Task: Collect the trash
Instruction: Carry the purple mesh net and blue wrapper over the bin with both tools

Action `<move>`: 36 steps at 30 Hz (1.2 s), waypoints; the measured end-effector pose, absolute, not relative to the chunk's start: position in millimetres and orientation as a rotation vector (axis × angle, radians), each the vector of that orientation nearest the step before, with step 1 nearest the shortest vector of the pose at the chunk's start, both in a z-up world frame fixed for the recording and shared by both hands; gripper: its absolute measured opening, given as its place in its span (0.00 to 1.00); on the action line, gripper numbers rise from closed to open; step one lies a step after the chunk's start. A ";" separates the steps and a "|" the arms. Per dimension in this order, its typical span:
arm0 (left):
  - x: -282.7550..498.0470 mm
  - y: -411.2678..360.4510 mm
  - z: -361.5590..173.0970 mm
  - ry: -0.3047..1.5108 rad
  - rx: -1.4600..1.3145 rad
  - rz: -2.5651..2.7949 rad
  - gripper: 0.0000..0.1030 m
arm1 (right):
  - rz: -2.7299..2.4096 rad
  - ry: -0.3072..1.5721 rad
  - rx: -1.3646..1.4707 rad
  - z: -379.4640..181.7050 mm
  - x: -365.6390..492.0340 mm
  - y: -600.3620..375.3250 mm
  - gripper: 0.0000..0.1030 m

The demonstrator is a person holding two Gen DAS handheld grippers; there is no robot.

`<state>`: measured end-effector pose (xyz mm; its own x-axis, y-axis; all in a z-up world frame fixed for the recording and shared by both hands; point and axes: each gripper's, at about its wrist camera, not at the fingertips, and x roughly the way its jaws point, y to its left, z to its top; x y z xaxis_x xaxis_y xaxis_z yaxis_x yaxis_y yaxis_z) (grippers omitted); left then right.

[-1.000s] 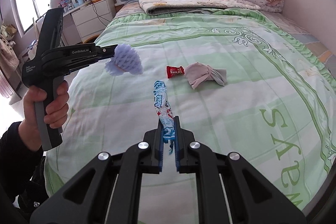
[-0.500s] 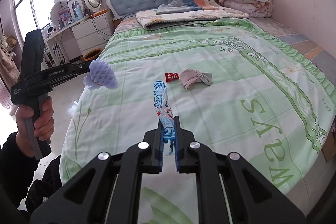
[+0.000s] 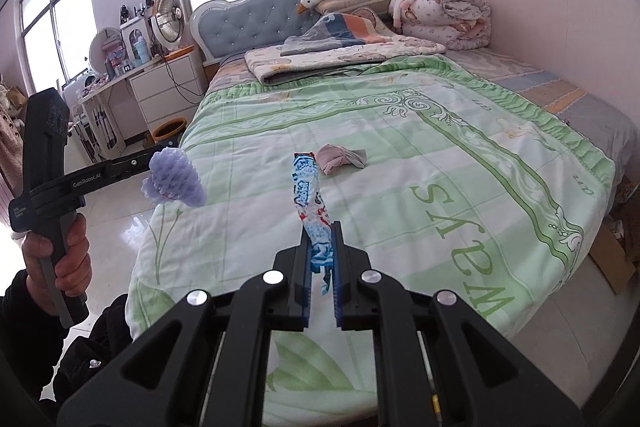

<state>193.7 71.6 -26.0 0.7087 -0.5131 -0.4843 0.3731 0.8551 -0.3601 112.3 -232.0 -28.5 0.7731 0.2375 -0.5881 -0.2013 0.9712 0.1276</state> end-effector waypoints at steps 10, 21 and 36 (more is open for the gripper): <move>144.1 31.6 -21.1 0.616 -0.166 -0.603 0.04 | 0.174 0.614 0.085 -20.7 57.8 -265.5 0.08; 99.0 -26.5 -12.5 0.587 -0.092 -0.751 0.04 | 0.079 0.589 0.113 -18.9 5.9 -306.6 0.08; 64.5 -113.6 -33.1 0.660 0.040 -0.917 0.04 | -0.016 0.596 0.192 -34.0 -39.8 -363.9 0.08</move>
<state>64.5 -113.6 -33.1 0.4272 -0.7217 -0.5447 0.7453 0.6221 -0.2399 -39.8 -363.9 -34.0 0.8282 0.0405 -0.5590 0.0702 0.9820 0.1752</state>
